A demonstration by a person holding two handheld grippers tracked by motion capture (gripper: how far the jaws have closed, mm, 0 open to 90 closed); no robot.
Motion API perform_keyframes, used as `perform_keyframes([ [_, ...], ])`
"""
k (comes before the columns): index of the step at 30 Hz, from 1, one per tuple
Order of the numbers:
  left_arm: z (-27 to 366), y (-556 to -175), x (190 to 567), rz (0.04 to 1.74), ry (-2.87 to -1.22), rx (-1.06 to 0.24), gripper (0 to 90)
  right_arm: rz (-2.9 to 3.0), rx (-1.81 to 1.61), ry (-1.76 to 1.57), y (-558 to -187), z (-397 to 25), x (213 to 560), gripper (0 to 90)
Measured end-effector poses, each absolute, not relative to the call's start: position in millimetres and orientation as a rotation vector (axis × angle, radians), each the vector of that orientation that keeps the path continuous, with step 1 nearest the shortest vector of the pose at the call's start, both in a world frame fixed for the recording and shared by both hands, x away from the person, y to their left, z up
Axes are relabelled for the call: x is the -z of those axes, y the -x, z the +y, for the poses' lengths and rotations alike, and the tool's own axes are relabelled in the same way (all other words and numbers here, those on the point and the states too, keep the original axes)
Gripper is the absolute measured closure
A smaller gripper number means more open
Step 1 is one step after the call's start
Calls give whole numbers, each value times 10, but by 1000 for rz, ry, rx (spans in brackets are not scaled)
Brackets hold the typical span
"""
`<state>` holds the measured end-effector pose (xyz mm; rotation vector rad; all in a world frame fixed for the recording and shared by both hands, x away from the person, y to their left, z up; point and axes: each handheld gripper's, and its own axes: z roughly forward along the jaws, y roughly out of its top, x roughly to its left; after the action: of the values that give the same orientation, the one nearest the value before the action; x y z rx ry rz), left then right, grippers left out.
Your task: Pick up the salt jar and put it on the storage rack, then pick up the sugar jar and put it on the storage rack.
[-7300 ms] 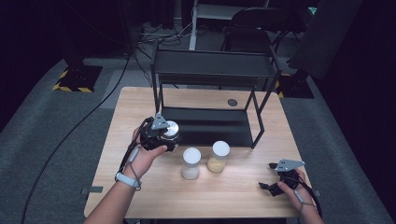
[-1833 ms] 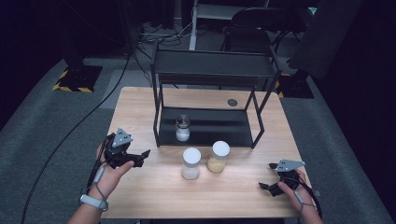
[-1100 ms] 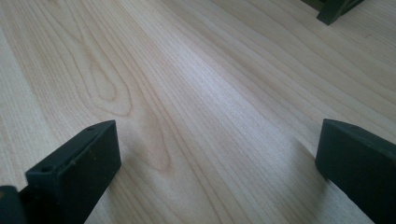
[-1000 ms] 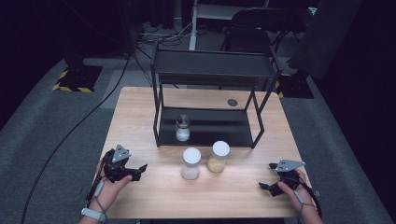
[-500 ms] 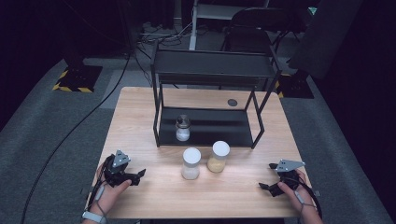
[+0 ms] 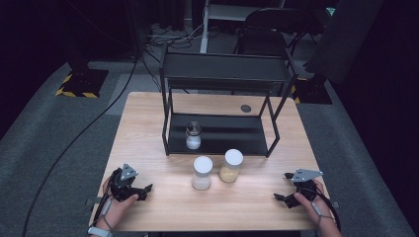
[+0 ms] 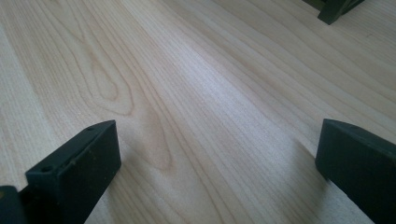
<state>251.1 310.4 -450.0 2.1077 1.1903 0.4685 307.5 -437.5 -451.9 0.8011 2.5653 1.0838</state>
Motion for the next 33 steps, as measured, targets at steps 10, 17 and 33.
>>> perform_keyframes([
  [10,3101,-2511,4501,1198,-2107,-469,28,2563,-1082,-807,-3066,-4370,4517,0],
  [17,3101,-2512,4501,1200,-2106,-469,26,2565,-1081,-807,-3065,-4371,4515,0],
  [33,3086,-2506,4501,1213,-2102,-474,17,2562,-1079,-825,-3052,-4336,4468,23],
])
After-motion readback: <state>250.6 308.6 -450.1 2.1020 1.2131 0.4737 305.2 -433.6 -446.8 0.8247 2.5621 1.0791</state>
